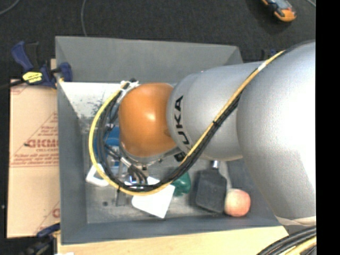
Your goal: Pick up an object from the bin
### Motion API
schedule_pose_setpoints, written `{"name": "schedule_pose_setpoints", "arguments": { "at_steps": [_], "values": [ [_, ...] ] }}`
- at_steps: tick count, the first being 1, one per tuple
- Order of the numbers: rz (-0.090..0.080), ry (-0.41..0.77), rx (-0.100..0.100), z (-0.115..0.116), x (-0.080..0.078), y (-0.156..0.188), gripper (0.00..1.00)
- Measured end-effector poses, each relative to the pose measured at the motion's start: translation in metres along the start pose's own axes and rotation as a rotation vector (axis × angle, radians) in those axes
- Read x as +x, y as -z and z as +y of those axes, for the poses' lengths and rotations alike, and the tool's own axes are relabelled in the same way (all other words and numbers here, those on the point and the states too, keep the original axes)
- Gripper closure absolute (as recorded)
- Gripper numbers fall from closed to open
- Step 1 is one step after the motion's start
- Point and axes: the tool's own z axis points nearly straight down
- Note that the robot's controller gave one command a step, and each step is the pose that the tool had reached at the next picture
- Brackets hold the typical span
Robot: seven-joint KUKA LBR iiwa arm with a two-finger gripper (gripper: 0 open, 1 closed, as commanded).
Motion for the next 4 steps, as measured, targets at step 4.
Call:
{"name": "schedule_pose_setpoints", "arguments": {
  "at_steps": [4],
  "values": [
    [-0.005,-0.151,-0.003,-0.026,-0.014,-0.078,0.00]
  ]
}}
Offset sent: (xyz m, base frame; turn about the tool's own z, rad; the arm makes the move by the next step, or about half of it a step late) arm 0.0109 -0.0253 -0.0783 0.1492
